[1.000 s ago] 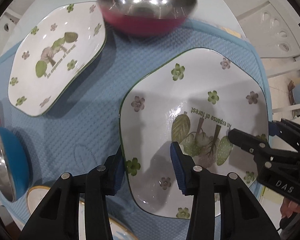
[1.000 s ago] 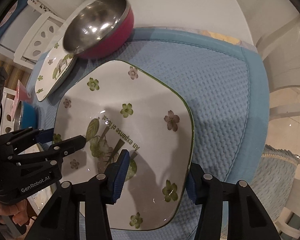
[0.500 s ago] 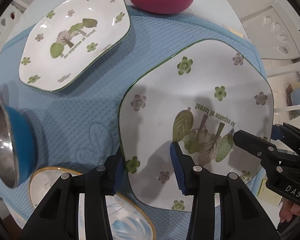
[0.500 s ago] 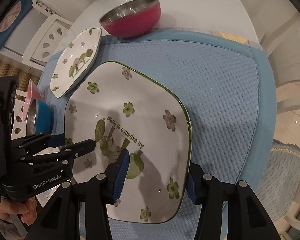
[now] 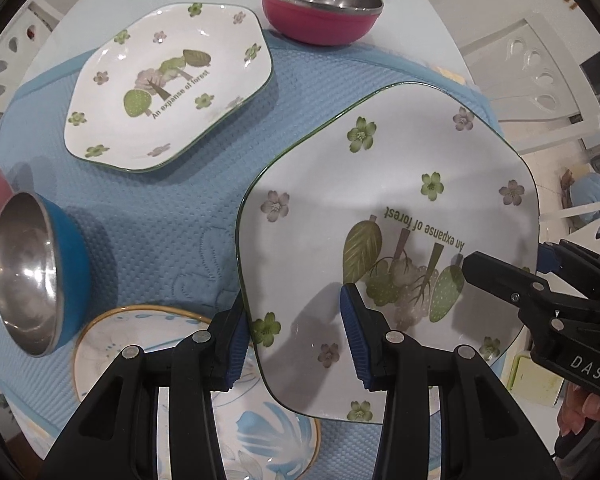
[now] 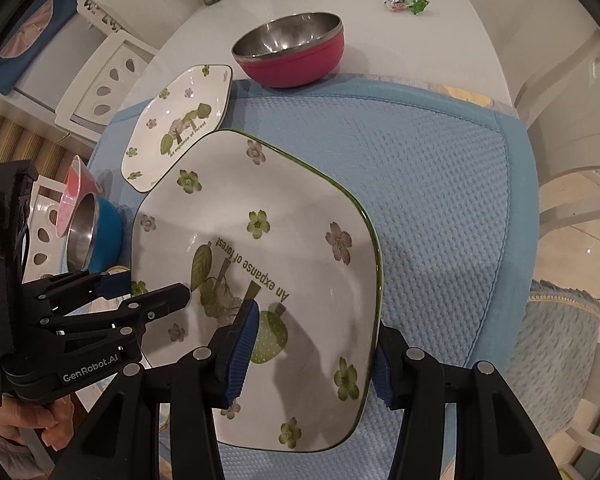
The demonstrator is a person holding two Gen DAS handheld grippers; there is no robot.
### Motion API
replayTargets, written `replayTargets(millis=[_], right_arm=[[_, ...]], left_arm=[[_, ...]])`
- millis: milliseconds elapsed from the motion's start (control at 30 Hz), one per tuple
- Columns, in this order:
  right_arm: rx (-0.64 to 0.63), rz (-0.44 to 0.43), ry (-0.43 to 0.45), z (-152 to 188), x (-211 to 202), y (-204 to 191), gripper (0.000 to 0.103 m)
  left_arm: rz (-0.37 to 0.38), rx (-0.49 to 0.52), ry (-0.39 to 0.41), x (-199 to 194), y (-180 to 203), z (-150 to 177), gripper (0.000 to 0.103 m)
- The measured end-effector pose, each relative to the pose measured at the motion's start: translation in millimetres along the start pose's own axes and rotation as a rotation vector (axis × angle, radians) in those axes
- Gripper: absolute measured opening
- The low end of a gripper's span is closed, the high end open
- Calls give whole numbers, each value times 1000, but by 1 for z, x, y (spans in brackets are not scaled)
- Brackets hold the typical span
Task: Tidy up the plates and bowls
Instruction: 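Carry the hexagonal plate with the right gripper onto the Sunflower plate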
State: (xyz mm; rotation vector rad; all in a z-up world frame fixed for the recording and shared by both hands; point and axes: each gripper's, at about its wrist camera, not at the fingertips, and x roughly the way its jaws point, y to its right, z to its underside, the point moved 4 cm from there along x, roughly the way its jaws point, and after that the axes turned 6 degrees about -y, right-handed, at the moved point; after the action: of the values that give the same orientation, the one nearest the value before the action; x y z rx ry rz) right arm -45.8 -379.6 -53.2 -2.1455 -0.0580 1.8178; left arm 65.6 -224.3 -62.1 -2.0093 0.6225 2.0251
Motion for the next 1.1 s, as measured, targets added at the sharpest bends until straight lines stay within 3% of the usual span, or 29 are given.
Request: replayTargets(millis=[467,1100], right_arm=[[-34,7,0,0,-4,-45,50],[-118,-18,-53,-1,25,-131,50]], left_arm=[[6,-33,52,-40,-42,24,40],[-3,-136,63,-43,-111,41,40]])
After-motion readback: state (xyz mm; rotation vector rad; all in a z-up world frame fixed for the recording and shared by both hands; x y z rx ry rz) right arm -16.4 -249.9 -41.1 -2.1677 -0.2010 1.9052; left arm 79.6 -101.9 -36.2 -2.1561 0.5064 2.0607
